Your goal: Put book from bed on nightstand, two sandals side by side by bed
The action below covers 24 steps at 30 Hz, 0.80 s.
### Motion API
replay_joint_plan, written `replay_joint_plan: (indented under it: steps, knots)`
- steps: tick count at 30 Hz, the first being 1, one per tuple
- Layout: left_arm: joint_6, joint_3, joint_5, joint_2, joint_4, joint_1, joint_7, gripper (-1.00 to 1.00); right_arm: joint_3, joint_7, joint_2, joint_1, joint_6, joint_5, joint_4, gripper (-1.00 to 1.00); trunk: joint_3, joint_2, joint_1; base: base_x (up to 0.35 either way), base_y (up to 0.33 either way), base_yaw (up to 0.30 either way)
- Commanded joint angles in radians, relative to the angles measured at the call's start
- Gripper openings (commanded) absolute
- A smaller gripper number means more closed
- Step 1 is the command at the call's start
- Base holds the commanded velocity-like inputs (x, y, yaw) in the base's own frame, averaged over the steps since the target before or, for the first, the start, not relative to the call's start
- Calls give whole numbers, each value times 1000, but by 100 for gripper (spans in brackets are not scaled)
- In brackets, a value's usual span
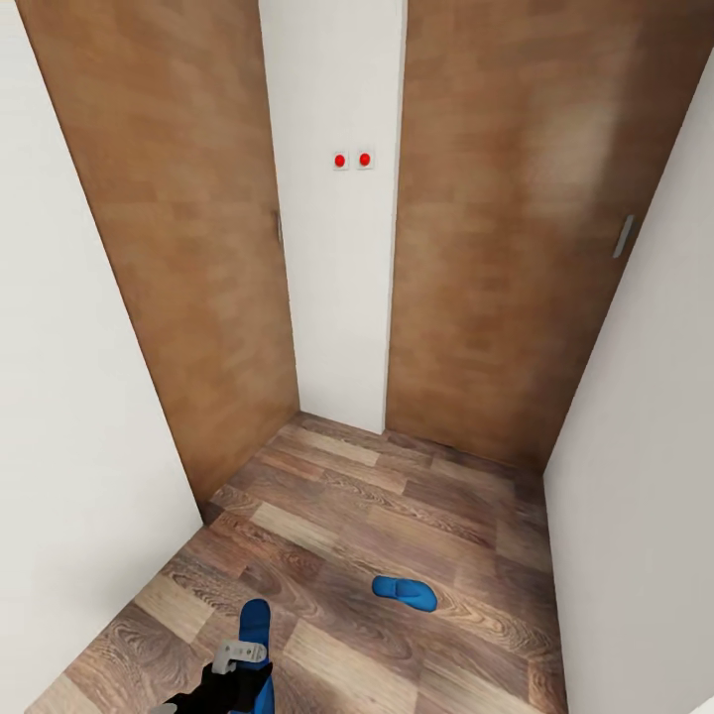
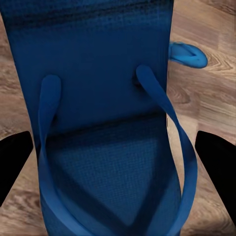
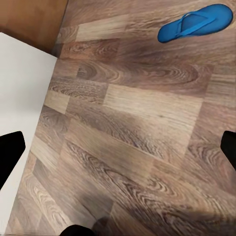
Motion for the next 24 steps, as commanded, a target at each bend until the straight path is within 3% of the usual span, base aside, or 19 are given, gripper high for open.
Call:
replay_joint_plan:
  steps: [1, 12, 19, 24]
  knots:
    - [-4, 8, -10, -1, 0, -1, -4, -100, -5, 3, 0, 0, -7, 6, 1, 100, -1, 0, 0, 129, -158, 272]
    - [-4, 8, -11, 0, 0, -1, -4, -100, -5, 3, 0, 0, -7, 6, 1, 100, -1, 0, 0, 182, -193, 84]
    - [-4, 9, -11, 0, 0, -1, -4, -100, -5, 3, 1, 0, -7, 6, 1, 100, -1, 0, 0, 40, -38, 6]
    - [-4, 8, -10, 0, 0, -1, -4, -100, -5, 3, 1, 0, -7, 6, 1, 100, -1, 0, 0, 2, -2, 190]
